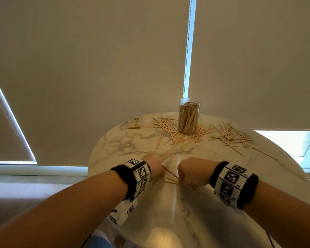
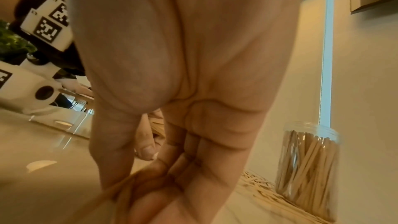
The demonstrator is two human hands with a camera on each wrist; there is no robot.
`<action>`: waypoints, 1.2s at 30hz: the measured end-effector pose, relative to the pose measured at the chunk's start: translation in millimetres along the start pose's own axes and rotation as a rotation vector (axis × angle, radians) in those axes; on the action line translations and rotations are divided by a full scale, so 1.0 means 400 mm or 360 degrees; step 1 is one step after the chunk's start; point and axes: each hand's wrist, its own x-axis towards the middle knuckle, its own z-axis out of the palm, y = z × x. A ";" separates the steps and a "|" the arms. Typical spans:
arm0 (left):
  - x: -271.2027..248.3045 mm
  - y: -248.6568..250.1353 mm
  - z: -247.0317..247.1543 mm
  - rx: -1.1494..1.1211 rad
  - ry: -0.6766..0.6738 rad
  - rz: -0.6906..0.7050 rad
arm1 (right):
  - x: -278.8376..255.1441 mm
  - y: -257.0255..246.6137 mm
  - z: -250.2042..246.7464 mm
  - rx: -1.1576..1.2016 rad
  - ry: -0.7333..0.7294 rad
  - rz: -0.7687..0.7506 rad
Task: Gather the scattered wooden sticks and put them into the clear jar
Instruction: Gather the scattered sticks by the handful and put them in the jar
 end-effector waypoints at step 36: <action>0.285 0.061 -0.116 -0.2570 0.0433 0.0456 | 0.263 0.127 -0.169 0.1172 0.1237 0.0008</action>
